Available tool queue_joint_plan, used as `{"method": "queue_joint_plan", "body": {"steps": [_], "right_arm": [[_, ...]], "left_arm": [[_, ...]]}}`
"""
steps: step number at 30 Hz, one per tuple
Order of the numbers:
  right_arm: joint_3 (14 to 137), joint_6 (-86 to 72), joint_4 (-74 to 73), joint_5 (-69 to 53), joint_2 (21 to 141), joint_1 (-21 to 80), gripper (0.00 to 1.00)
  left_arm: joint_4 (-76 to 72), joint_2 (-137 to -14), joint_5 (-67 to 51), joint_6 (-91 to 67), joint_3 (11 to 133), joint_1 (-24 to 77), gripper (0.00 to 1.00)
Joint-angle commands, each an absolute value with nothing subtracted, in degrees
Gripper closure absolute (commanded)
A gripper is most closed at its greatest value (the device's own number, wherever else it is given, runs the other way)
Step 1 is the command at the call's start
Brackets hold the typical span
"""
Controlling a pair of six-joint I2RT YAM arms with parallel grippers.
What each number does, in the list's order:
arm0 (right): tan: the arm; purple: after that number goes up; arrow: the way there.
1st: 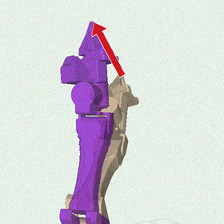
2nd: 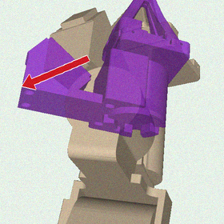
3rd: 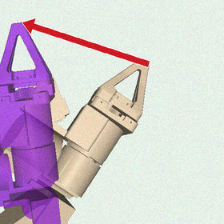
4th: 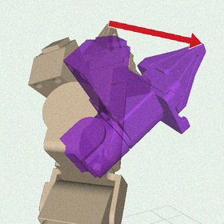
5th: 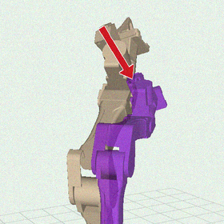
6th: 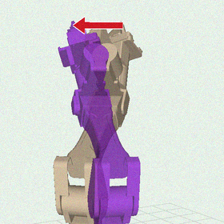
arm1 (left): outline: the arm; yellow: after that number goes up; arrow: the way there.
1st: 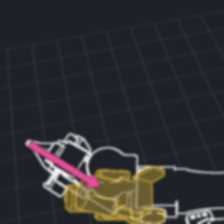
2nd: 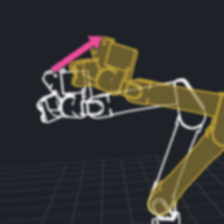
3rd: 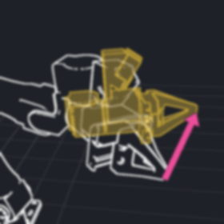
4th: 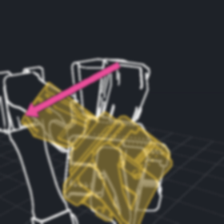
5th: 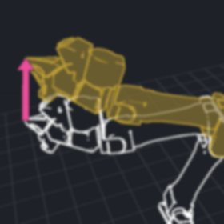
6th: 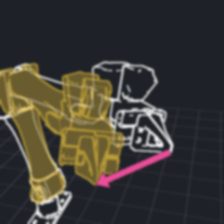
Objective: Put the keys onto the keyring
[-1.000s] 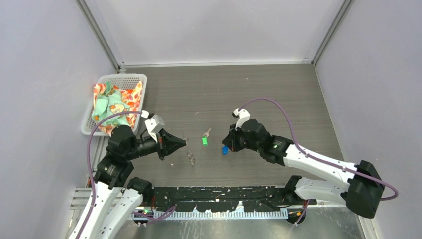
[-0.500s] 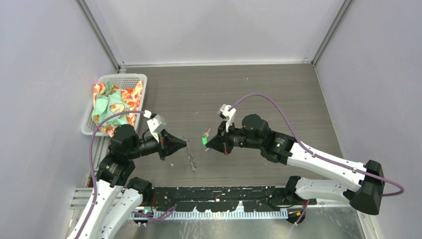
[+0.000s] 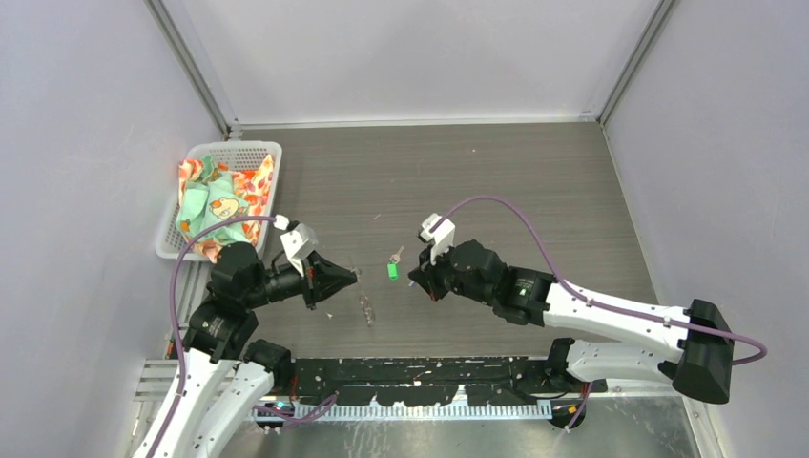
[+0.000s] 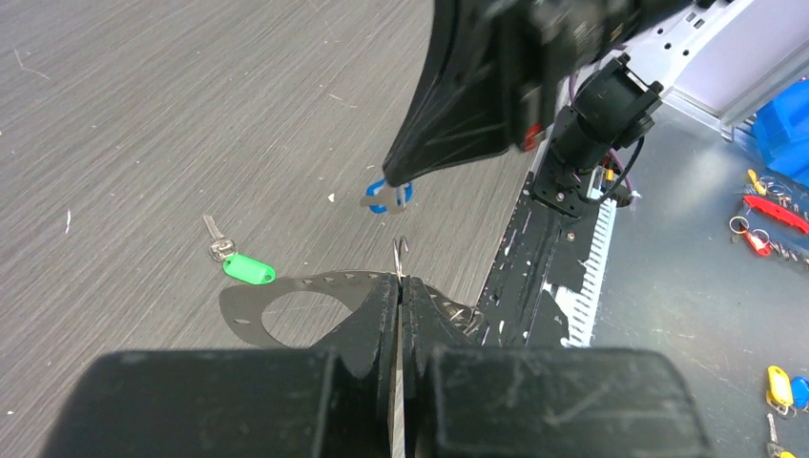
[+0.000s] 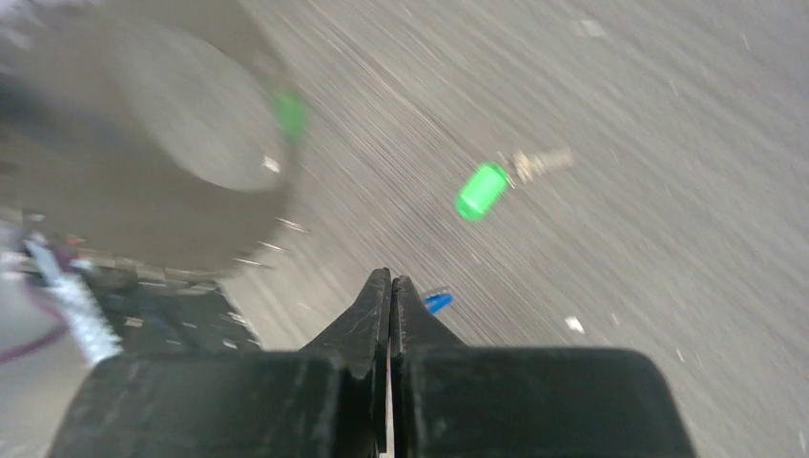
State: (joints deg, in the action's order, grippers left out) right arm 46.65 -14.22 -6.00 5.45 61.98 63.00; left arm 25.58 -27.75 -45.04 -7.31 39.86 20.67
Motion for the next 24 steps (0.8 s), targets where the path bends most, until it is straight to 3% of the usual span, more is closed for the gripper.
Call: {"method": "queue_joint_plan", "body": {"steps": [1,8,21,24], "right_arm": [[38.82,-13.78,-1.69,19.16,62.69,62.97,0.99],[36.87,-14.86,3.95,27.93,73.60,63.01,0.99],[36.37,-16.87,15.64,27.24,88.26,62.96,0.98],[37.16,-16.88,16.09,27.02,89.55,63.00,0.94]], "left_arm": [[23.78,-26.69,-45.62,-8.32,40.42,20.65,1.00],[24.34,-26.27,-45.35,-8.18,41.17,20.65,0.99],[24.83,-26.98,-45.20,-8.35,42.36,20.65,1.00],[24.87,-26.98,-45.26,-8.35,42.45,20.65,0.99]]}}
